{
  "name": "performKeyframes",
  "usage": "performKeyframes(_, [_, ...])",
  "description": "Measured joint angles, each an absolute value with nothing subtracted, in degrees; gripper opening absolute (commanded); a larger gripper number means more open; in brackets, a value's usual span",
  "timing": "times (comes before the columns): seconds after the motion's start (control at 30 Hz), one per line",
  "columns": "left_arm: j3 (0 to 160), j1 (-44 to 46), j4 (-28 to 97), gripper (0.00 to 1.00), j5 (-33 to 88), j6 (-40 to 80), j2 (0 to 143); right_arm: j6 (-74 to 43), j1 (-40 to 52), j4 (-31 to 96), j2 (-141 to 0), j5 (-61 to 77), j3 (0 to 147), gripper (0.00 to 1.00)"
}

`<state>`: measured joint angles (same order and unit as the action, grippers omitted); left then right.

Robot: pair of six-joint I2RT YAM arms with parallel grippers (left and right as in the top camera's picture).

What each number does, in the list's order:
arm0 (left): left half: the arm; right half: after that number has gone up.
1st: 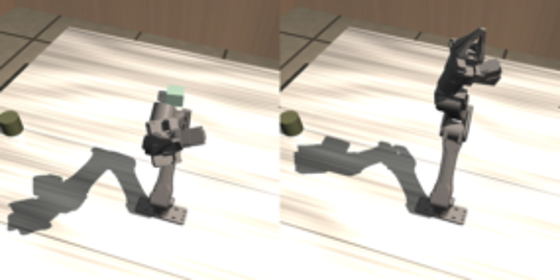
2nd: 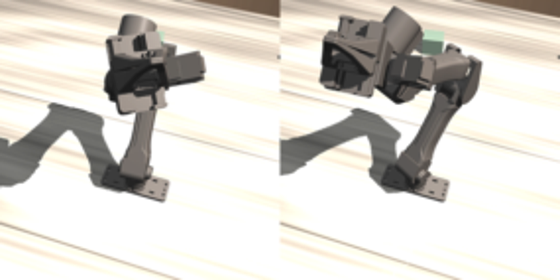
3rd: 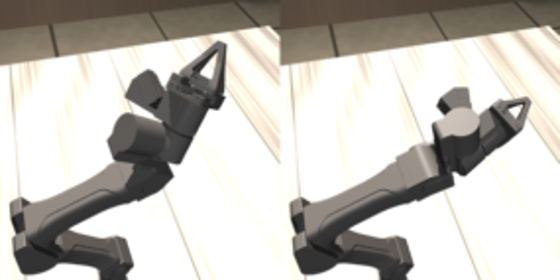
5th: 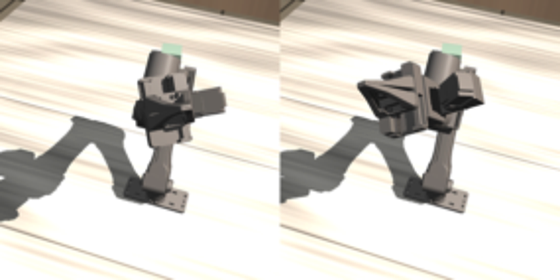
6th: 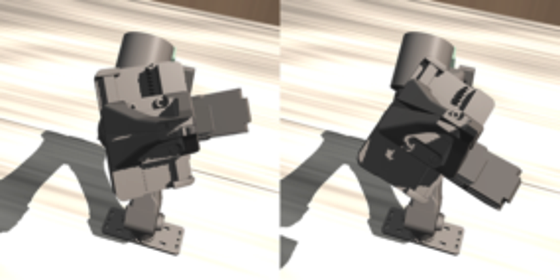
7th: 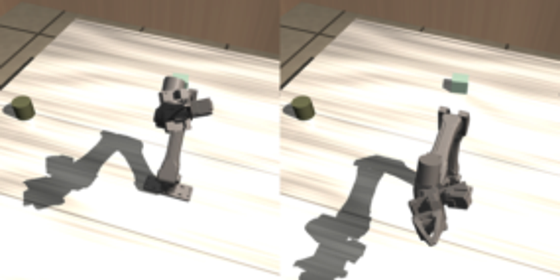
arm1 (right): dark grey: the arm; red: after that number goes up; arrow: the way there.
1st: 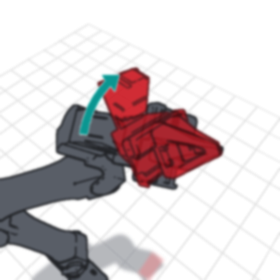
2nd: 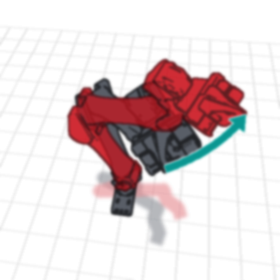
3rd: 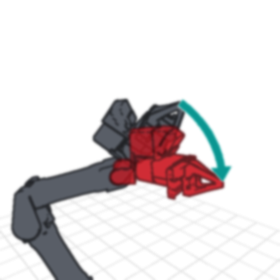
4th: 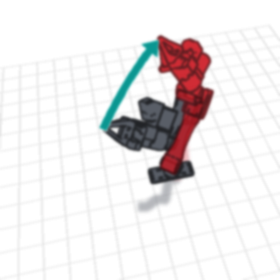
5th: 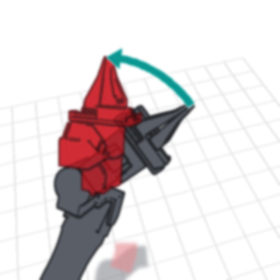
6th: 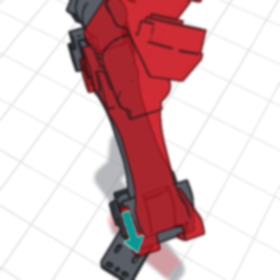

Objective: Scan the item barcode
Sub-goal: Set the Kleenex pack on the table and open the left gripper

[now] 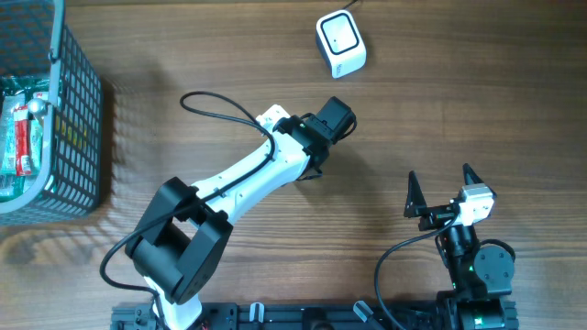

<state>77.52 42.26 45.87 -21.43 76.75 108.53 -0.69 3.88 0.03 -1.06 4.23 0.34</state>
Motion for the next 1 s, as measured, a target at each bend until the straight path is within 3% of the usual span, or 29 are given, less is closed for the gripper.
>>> performKeyframes(0.3, [82.9, 41.6, 46.0, 1.0, -24.2, 52.2, 100.4, -0.7, 3.9, 0.1, -1.1, 4.2, 0.3, 1.0])
performKeyframes(0.47, [83.6, 37.0, 47.6, 1.0, -24.3, 39.6, 92.6, -0.7, 3.9, 0.0, -1.1, 4.2, 0.3, 1.0])
performKeyframes(0.6, [84.8, 31.1, 50.0, 1.0, -19.9, 21.8, 88.2, -0.7, 3.9, 0.0, -1.1, 4.2, 0.3, 1.0])
performKeyframes(0.73, [93.5, 19.1, 53.8, 1.0, -17.1, 9.2, 84.6, -0.7, 3.9, 0.0, -1.1, 4.2, 0.3, 1.0])
performKeyframes(1.0, [106.1, -15.9, 48.5, 1.0, -13.1, 2.3, 80.3, -0.7, 3.9, 0.1, -1.1, 4.2, 0.3, 1.0])
